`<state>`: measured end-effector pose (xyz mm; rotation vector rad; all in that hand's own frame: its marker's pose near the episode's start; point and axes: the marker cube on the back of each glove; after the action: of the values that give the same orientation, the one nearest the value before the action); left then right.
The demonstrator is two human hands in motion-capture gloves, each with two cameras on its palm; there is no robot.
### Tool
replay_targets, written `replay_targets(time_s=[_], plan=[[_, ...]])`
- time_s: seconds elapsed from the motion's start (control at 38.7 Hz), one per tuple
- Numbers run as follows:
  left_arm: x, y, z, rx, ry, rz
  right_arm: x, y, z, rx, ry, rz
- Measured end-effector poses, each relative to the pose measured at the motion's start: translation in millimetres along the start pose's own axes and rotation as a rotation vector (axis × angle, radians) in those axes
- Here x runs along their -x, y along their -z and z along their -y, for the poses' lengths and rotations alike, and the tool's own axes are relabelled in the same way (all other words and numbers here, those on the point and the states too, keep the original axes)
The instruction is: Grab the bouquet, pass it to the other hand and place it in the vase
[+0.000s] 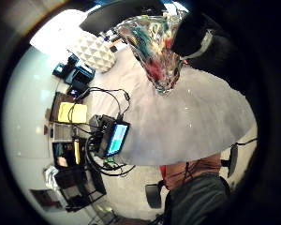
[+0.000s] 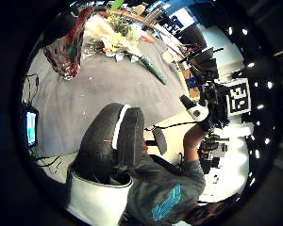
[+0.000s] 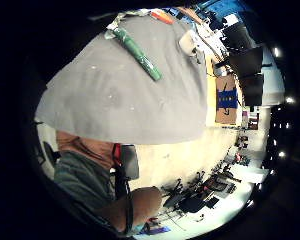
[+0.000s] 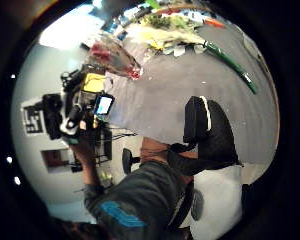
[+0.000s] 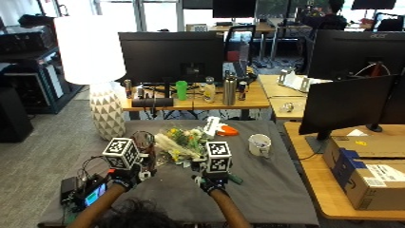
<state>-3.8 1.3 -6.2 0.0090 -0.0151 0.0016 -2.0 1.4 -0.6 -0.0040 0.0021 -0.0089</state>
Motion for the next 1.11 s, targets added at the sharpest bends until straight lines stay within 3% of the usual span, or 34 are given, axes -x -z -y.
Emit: replay_targets(time_s=[0.26, 0.7, 0.93, 1.11], plan=[[8, 25, -16, -0.029, 0.012, -0.003, 7, -6, 5, 0.009, 0.024, 0.016], [-2, 14, -17, -0.044, -0.024, -0.041, 10, -8, 8, 0.015, 0.056, -0.005], [2, 8, -19, -0.073, -0.039, -0.066, -32, -18, 13, 0.028, -0.008, -0.022], [8, -9, -19, -0.081, -0.022, -0.093, -102, -41, 44, -0.027, -0.124, -0.069]])
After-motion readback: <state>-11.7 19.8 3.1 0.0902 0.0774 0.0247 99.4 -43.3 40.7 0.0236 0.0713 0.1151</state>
